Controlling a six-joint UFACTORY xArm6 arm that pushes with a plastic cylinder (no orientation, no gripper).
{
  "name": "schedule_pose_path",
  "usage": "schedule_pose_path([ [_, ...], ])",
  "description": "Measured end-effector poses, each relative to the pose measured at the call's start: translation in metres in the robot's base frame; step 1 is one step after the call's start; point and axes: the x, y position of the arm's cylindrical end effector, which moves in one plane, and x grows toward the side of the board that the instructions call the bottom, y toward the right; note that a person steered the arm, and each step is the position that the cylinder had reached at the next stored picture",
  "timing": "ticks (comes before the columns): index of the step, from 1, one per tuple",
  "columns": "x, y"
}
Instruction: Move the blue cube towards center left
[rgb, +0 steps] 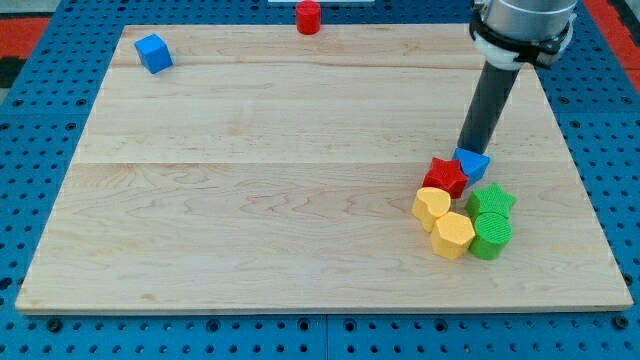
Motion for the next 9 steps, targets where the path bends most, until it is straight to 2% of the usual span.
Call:
schedule_pose_path([
  [1,0.014,-0.009],
  [2,-0.034,-0.016],
  [3,-0.067,-0.068],
  [4,-0.095,-0.146],
  [6,-0.182,-0.272],
  [7,-0.229,-0.292],
  [9,-0.239,-0.353],
])
